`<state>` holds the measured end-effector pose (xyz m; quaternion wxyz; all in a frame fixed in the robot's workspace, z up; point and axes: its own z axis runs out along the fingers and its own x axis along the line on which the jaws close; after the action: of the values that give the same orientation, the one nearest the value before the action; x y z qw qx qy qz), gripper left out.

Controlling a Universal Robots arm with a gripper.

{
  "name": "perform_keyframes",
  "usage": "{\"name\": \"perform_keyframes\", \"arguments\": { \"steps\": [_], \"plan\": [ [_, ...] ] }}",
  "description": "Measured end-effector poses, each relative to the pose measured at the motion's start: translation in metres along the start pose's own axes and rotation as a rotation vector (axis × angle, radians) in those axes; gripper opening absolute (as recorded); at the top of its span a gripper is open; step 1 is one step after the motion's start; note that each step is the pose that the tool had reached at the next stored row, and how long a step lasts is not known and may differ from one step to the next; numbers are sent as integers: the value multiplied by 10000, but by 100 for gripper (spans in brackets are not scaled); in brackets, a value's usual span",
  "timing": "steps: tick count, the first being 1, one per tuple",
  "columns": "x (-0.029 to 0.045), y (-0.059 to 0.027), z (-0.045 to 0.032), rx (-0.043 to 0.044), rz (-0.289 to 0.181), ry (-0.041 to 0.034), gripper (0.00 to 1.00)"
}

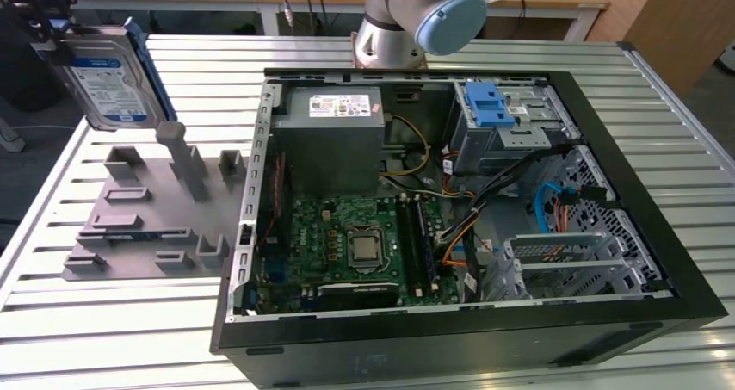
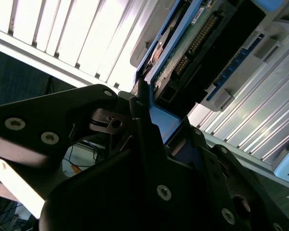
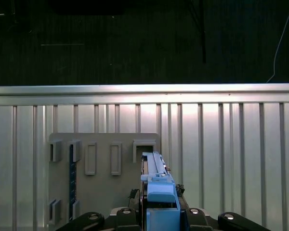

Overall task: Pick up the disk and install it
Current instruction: 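Pick up the disk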

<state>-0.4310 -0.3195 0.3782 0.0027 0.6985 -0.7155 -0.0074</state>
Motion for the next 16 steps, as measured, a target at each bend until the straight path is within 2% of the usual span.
{"name": "perform_keyframes", "arguments": {
  "steps": [6, 16],
  "plan": [
    [0, 0, -20, -1, 0, 1, 36],
    [-1, 2, -120, 1, 0, 0, 36]
  ]
}}
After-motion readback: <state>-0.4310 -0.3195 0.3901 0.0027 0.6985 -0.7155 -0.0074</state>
